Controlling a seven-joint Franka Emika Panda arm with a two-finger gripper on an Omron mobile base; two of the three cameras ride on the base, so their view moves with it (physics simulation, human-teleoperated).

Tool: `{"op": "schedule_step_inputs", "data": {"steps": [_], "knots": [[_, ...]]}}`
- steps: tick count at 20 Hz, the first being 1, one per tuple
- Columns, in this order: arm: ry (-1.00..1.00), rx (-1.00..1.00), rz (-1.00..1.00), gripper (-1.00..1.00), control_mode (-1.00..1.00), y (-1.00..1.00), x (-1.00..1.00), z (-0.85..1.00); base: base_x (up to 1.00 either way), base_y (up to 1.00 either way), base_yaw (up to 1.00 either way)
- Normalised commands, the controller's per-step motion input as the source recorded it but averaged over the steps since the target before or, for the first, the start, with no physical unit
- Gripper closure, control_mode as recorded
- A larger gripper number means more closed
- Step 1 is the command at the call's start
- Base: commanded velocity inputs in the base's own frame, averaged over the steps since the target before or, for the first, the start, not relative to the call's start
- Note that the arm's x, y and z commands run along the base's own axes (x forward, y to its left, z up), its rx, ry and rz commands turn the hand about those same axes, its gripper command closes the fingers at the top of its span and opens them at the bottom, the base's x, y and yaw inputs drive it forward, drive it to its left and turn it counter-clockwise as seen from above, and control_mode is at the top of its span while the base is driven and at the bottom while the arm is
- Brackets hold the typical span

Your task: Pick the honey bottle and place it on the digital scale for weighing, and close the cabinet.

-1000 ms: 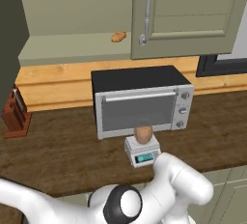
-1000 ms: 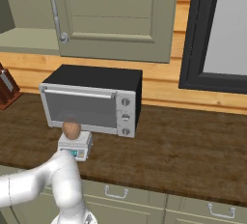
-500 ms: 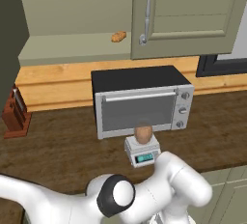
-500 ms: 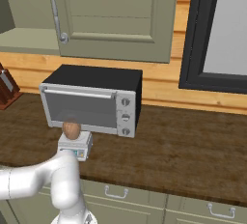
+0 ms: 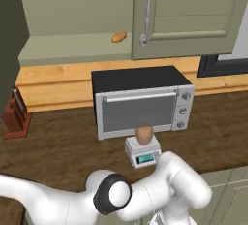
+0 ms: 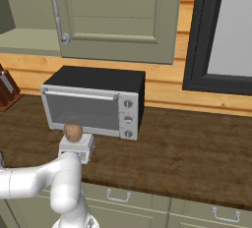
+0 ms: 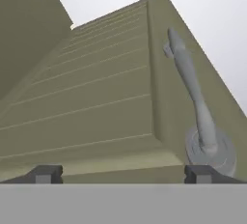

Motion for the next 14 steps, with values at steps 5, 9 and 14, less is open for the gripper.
{"op": "schedule_step_inputs", "data": {"steps": [5, 9, 14], "knots": [[0.15, 0.04, 0.00, -1.00, -1.00, -0.19, 0.24, 0.53, 0.00, 0.00, 0.00], [0.18, 0.05, 0.00, -1.00, -1.00, -0.48, 0.24, 0.33, 0.00, 0.00, 0.00], [0.09, 0.10, 0.00, -1.00, -1.00, -0.76, 0.20, 0.12, 0.00, 0.00, 0.00]]}}
